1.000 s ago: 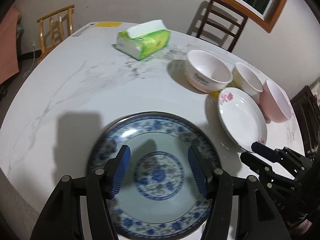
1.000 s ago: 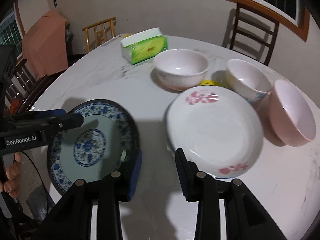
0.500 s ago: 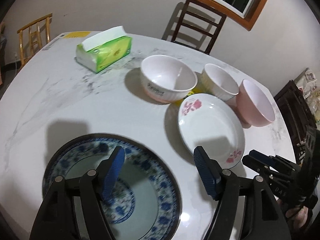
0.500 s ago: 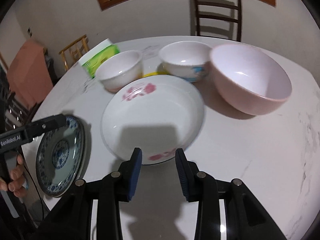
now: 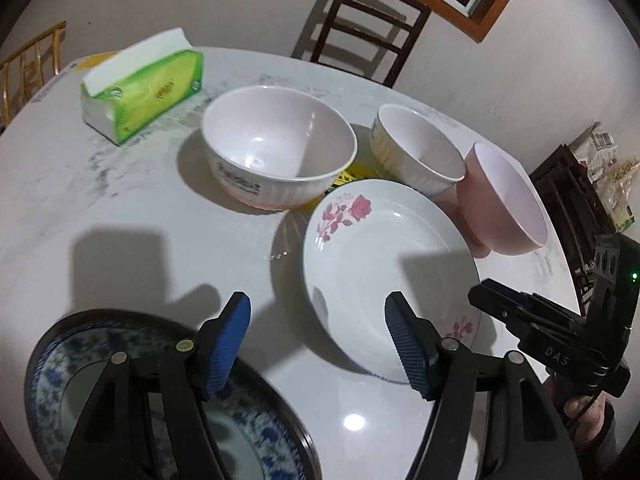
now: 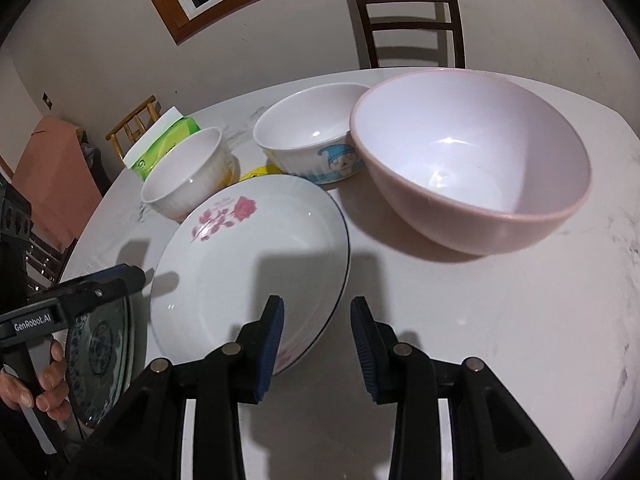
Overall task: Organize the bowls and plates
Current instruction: 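Move both grippers toward the white plate with pink flowers, then grasp the pink-flowered plate rim with the left gripper while the right gripper grasps it too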
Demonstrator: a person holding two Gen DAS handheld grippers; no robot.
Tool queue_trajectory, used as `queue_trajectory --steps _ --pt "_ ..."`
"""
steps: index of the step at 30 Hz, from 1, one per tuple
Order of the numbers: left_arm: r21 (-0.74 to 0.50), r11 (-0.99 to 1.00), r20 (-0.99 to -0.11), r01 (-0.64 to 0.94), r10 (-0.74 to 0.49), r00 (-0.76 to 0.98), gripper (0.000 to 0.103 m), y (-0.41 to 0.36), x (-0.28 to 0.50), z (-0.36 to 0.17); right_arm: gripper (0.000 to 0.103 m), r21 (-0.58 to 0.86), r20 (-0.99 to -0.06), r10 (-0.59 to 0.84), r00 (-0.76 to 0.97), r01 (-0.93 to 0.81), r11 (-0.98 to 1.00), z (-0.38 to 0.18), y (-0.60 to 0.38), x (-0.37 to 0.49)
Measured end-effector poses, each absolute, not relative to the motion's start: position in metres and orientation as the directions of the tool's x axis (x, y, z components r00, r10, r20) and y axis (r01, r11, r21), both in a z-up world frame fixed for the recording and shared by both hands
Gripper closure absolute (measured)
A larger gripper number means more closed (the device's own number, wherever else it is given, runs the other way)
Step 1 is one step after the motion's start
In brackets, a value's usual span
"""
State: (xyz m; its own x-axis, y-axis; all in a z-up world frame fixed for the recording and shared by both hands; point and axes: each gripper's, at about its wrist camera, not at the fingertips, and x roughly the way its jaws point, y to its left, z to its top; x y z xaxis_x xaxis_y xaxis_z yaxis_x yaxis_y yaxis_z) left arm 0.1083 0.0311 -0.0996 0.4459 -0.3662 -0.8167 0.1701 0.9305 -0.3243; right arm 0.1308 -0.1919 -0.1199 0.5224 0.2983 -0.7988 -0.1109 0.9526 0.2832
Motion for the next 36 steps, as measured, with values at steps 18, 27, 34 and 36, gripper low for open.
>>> queue_trajectory --steps 18,27,34,36 --pt "-0.342 0.924 -0.856 0.172 -0.382 0.349 0.065 0.012 0.134 -0.127 0.068 0.295 -0.803 0.311 0.509 -0.114 0.949 -0.135 -0.195 0.152" --pt "-0.315 0.933 -0.866 0.173 -0.357 0.351 0.076 0.013 0.136 -0.127 0.073 0.315 -0.802 0.329 0.498 -0.116 0.942 -0.136 -0.192 0.153" --pt "-0.283 0.945 -0.875 0.167 -0.325 0.359 0.087 0.016 0.133 -0.127 0.084 0.306 -0.812 0.311 0.495 -0.093 0.947 -0.137 -0.193 0.150" --pt "-0.287 0.944 -0.875 0.160 -0.326 0.356 0.088 0.016 0.133 -0.127 0.084 0.297 -0.815 0.301 0.495 -0.088 0.951 -0.136 -0.194 0.147"
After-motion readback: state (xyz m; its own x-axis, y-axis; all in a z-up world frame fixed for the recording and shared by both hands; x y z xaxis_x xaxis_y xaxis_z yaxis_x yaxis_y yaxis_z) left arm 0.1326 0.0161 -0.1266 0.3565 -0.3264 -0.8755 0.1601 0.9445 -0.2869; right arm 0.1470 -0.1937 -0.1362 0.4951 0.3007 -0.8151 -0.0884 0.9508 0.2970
